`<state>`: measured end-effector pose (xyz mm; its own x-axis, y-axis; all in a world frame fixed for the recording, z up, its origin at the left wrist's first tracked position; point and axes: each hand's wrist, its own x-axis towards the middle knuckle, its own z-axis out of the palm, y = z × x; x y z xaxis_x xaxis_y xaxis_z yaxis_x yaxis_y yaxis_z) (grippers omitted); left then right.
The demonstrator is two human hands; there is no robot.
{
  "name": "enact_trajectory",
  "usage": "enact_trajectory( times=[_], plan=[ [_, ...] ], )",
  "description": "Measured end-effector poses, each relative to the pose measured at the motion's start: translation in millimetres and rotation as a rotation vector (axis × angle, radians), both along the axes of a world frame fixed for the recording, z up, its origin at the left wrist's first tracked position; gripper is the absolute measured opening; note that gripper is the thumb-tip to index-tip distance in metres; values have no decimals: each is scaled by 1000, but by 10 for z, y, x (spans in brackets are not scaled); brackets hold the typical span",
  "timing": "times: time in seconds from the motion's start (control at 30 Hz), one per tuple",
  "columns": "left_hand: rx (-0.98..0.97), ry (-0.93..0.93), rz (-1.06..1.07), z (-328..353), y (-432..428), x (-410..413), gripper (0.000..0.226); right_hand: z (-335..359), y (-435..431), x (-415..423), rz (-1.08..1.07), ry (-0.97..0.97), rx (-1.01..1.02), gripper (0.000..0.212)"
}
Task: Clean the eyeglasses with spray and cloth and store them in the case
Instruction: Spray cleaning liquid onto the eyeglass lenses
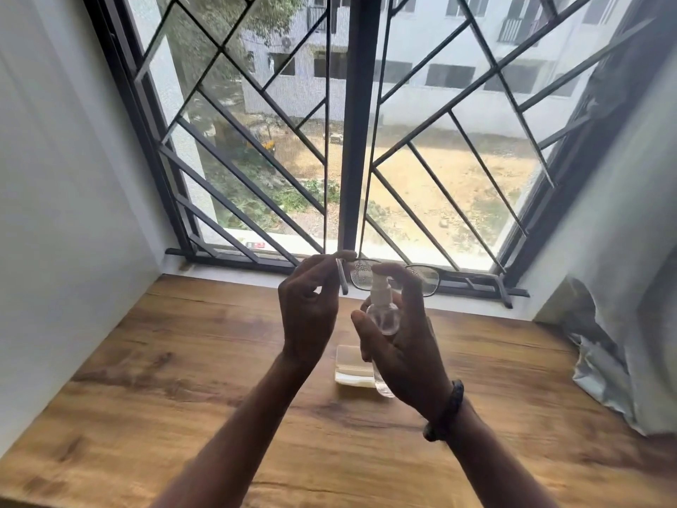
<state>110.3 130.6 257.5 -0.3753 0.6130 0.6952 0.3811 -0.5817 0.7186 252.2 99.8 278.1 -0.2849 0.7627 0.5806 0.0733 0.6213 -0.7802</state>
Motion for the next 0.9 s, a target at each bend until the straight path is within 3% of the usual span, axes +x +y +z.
enact_trajectory(
  times=[0.57,0.9],
  plan=[
    [15,-2,27,22,2,-41,17,-155,-97,239,-33,124,-82,56],
    [0,-2,41,4,10,-13,20,-135,-46,369,-62,74,-21,49]
  ],
)
